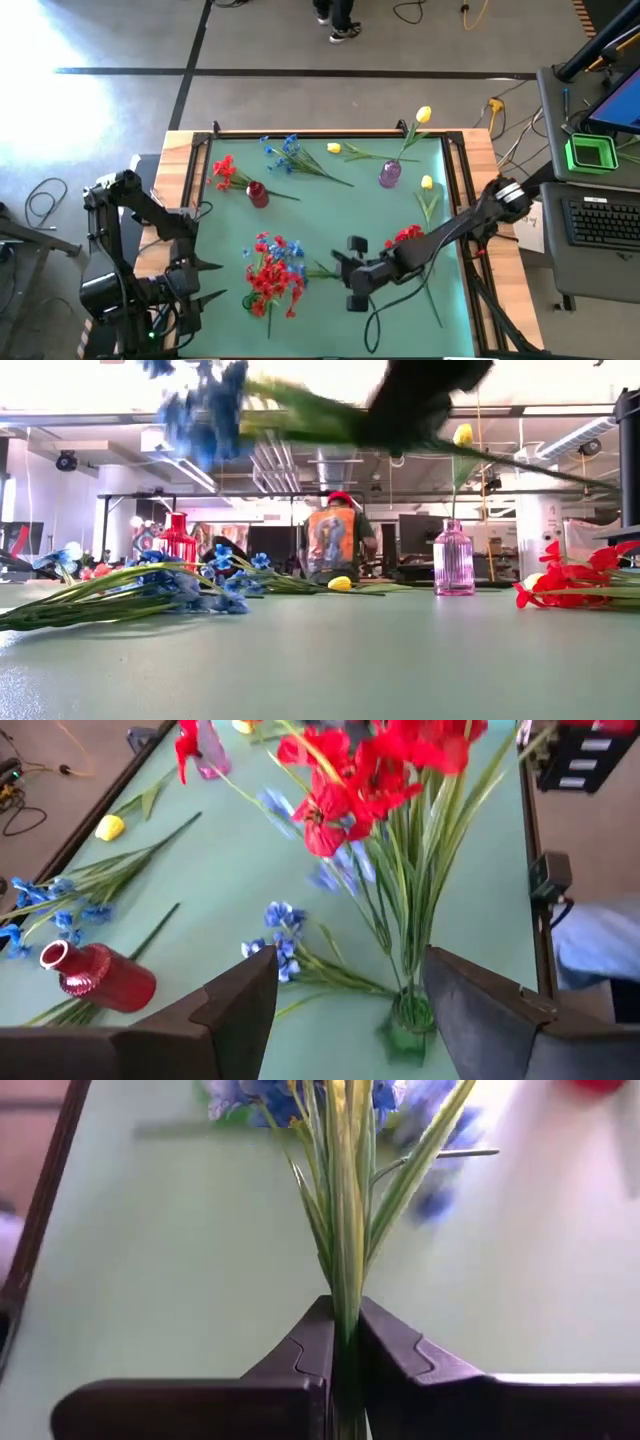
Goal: Sort flowers into vase by color
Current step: Put the bottom right blue flower into the red vase
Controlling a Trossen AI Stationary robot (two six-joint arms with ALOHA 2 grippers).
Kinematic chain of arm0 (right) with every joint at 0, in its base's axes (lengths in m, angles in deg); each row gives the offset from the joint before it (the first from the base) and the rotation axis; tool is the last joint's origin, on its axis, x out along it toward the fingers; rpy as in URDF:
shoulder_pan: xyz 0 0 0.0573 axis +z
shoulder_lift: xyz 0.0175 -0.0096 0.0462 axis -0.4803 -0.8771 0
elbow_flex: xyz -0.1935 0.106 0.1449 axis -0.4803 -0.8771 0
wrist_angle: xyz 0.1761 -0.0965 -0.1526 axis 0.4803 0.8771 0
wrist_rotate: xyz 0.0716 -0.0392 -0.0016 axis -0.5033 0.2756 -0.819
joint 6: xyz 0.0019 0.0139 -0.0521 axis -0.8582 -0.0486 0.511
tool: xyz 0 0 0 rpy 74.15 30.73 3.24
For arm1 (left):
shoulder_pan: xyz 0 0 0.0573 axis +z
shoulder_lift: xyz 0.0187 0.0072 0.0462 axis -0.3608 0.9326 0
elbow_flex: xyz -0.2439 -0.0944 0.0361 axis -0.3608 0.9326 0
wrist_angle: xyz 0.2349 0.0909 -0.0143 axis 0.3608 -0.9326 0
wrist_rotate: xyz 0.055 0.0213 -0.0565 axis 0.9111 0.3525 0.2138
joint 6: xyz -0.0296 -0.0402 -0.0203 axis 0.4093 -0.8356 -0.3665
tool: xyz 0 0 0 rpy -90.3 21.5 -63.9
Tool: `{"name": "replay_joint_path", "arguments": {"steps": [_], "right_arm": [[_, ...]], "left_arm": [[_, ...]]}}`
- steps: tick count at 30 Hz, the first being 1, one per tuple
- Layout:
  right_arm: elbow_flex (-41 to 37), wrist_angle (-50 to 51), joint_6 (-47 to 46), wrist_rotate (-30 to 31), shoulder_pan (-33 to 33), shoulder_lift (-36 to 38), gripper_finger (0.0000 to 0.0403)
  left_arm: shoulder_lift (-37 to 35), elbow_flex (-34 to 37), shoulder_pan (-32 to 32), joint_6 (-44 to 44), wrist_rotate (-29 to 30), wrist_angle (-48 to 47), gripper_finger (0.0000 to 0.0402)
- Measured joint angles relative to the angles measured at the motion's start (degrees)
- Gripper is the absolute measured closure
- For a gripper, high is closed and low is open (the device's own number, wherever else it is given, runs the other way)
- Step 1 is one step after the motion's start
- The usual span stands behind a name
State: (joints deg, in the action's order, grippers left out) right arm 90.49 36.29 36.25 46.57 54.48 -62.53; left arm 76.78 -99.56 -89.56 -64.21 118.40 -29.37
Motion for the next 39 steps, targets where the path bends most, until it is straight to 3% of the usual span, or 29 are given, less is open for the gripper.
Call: {"name": "replay_joint_path", "arguments": {"steps": [4,12,20,25,30,39], "right_arm": [[-0.3,-4.9,6.0,4.3,-2.7,3.9,0.0375],[-1.1,-15.9,14.4,4.5,-13.3,7.5,0.0375],[-1.3,-28.4,16.6,-4.2,-24.5,6.6,0.0374],[-1.4,-36.2,17.9,-5.6,-29.6,5.5,0.0374],[-1.3,-49.5,16.0,-13.9,-33.8,2.3,0.0374],[0.7,-73.1,12.2,-15.0,-36.9,-7.7,0.0374]], "left_arm": [[0.0,0.3,-0.7,0.6,-0.5,0.0,0.0180],[-0.3,1.9,-1.6,0.7,-0.4,0.0,0.0193],[-0.9,3.9,-1.6,0.4,-0.5,0.0,0.0194],[-1.9,3.9,-1.6,0.8,-0.2,0.0,0.0194],[-2.7,3.9,-1.6,1.2,0.0,0.0,0.0194],[-3.0,3.9,-1.6,2.6,0.7,0.0,0.0194]]}}
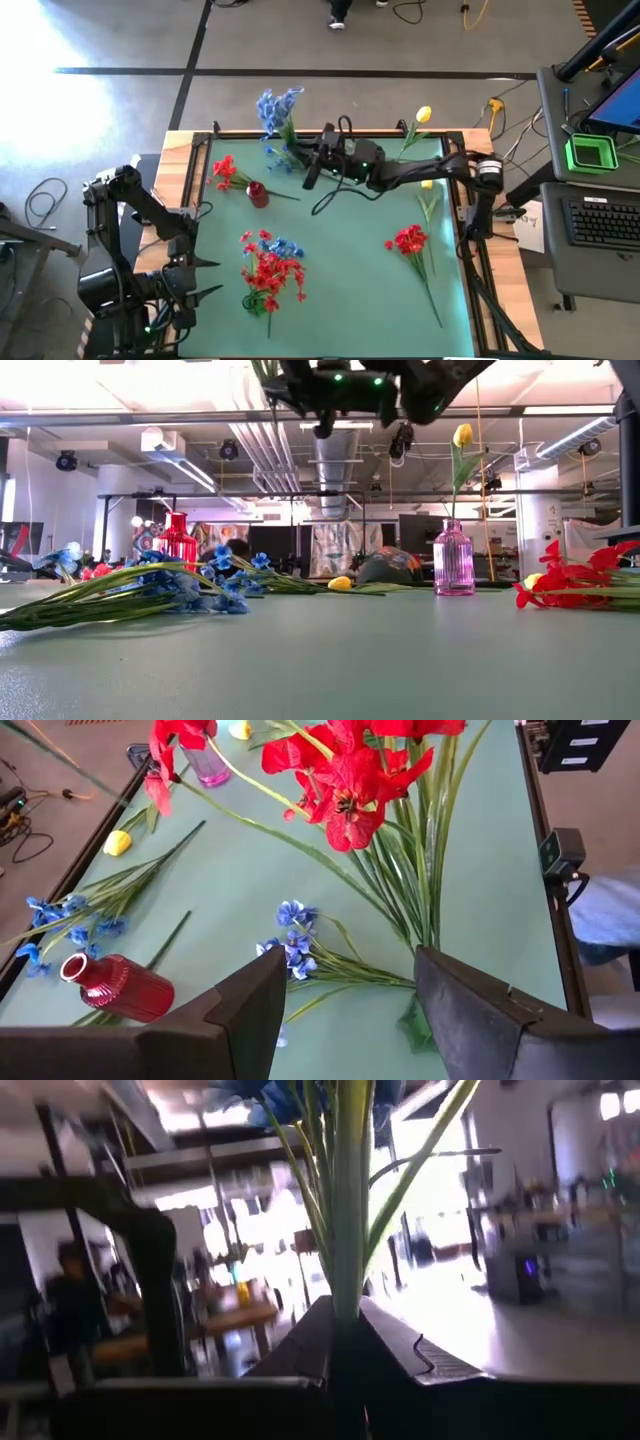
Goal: Sort flowers into vase by color
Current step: Put the bottom right blue flower into the red vase
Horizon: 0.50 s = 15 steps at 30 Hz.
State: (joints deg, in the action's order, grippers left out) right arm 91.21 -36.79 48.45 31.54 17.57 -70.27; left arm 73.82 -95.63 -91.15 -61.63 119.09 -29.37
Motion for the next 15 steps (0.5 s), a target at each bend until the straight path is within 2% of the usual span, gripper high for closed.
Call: {"name": "replay_joint_path", "arguments": {"steps": [6,11,15], "right_arm": [[5.3,-7.8,1.0,0.0,0.0,-7.8,0.0374],[9.5,-10.3,2.1,0.0,-0.1,-13.0,0.0374],[11.2,-13.7,2.7,0.0,-0.1,-15.9,0.0374]], "left_arm": [[0.0,0.0,0.0,0.0,0.1,0.0,0.0194],[-0.5,0.0,0.0,-1.1,-5.5,0.0,0.0194],[-1.2,0.0,-0.1,-3.0,-7.3,0.0,0.0194]]}}
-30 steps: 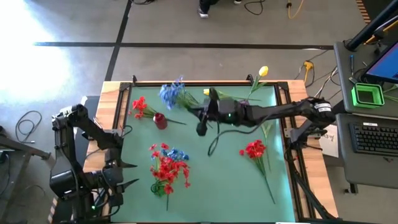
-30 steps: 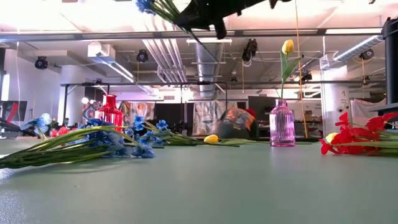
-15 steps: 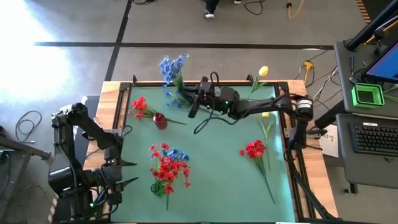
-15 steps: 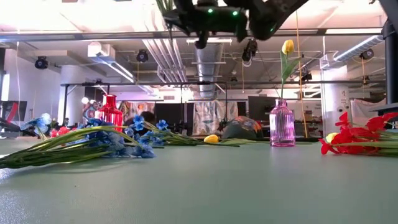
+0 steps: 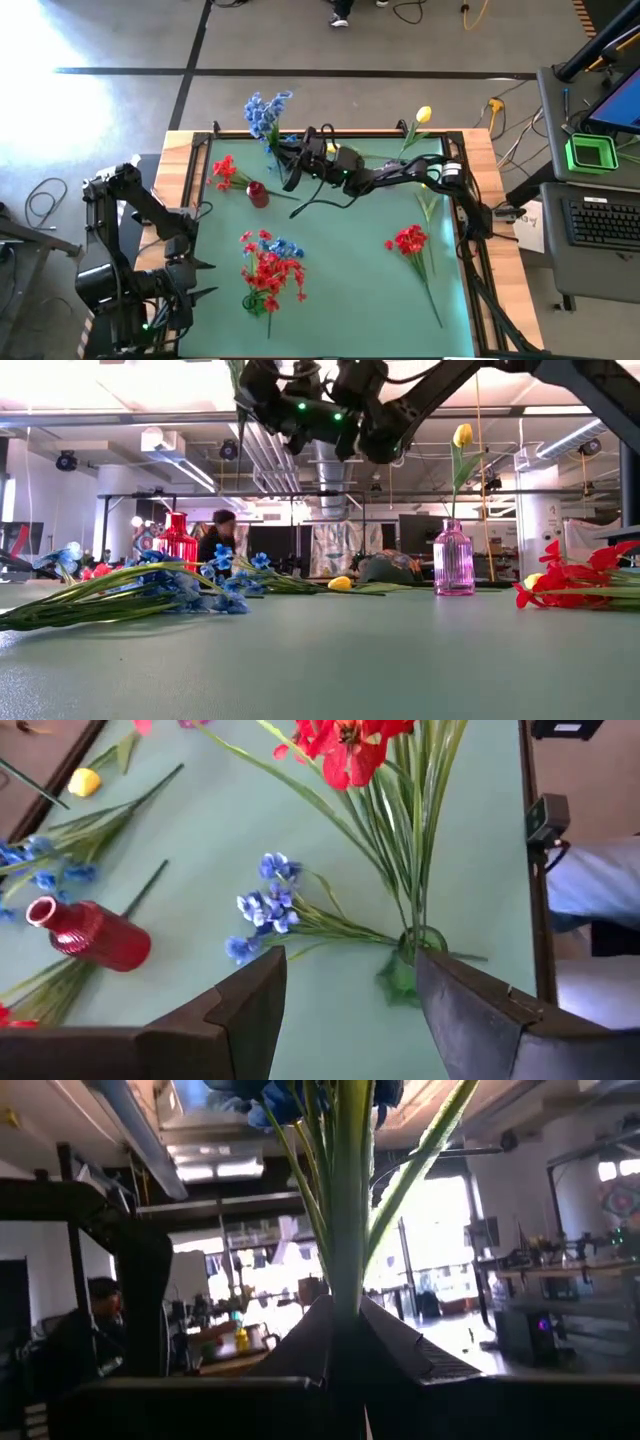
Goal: Sort flowers into vase by color
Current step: Put the bottom right blue flower into the red vase
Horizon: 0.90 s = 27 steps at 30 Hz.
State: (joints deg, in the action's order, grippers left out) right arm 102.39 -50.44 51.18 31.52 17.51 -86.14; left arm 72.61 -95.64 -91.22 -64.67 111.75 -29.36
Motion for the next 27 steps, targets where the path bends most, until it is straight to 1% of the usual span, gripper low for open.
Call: {"name": "replay_joint_path", "arguments": {"steps": [2,7,11,13,19,27], "right_arm": [[0.3,-2.3,0.0,0.0,-0.1,-1.0,0.0374],[0.5,-7.9,-0.2,-0.5,-0.5,-3.6,0.0374],[0.4,-11.2,-3.0,-6.5,-1.7,-5.0,0.0374],[0.4,-12.6,-3.7,-7.9,-2.1,-5.2,0.0374],[0.6,-12.4,-2.2,-7.5,-2.3,-5.2,0.0375],[3.1,-10.6,-0.7,-7.4,-2.4,-5.3,0.0375]], "left_arm": [[-0.2,0.0,0.0,-0.3,-0.9,0.0,0.0194],[-0.4,0.0,-0.1,-0.3,-0.9,0.0,0.0194],[-0.4,0.0,-0.1,-0.4,-0.9,0.0,0.0194],[-0.4,0.0,-0.1,-0.5,-0.9,0.0,0.0194],[-0.4,0.0,-0.1,-0.5,-0.9,0.0,0.0194],[-0.4,0.0,-0.1,-0.8,-0.9,0.0,0.0194]]}}
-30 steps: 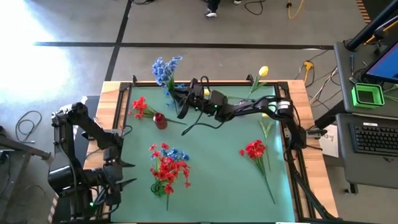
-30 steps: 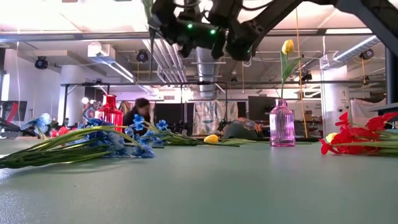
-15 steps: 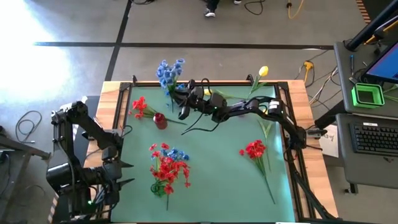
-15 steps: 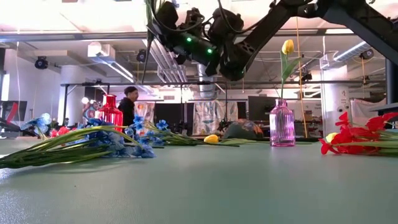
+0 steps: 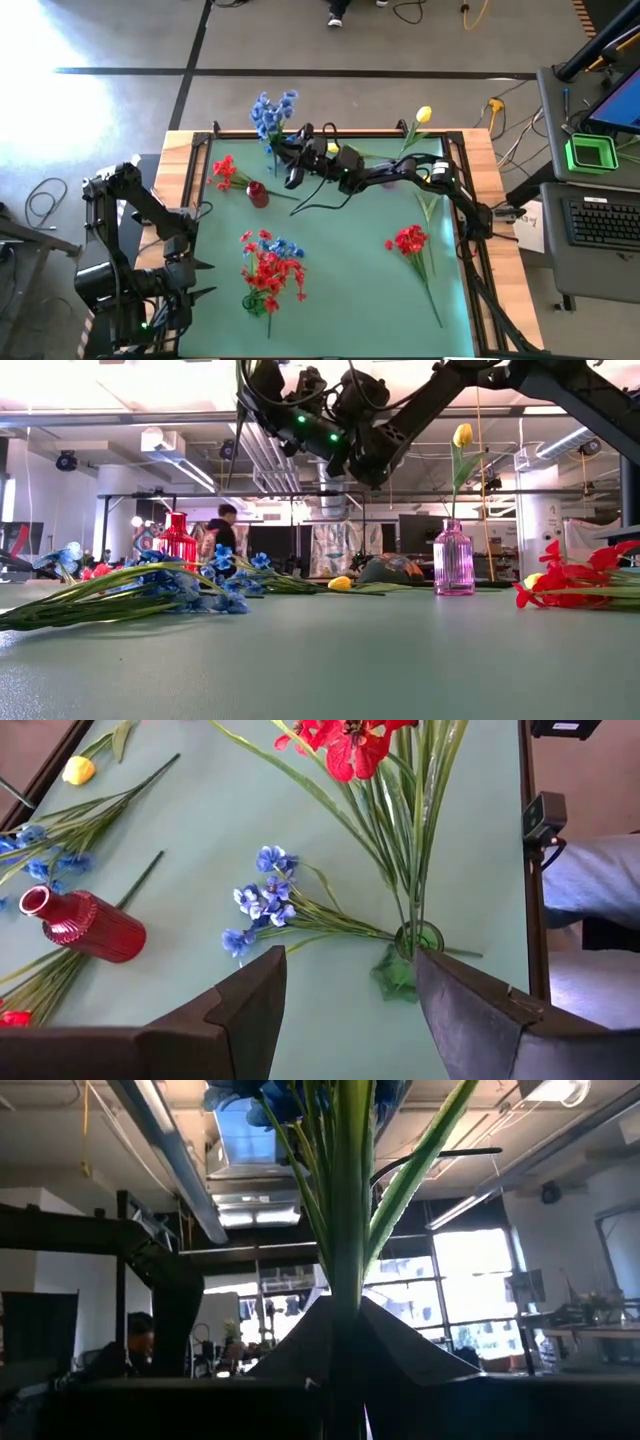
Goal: Sort flowers into vase by color
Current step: Put the bottom right blue flower into the red vase
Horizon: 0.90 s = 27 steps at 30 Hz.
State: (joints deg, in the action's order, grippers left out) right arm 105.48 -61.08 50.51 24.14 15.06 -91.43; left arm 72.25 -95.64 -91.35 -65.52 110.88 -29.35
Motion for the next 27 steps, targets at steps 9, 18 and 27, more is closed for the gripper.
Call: {"name": "replay_joint_path", "arguments": {"steps": [9,18,27], "right_arm": [[1.5,0.3,-0.5,0.1,-0.9,0.0,0.0375],[4.2,0.5,-0.9,-0.1,-0.9,-2.5,0.0375],[8.3,0.6,-3.2,0.0,-1.3,-5.6,0.0375]], "left_arm": [[0.0,0.0,0.0,-0.1,0.0,0.0,0.0194],[0.0,0.0,0.0,-0.1,0.0,0.0,0.0194],[0.0,0.0,0.1,-0.1,0.1,0.0,0.0194]]}}
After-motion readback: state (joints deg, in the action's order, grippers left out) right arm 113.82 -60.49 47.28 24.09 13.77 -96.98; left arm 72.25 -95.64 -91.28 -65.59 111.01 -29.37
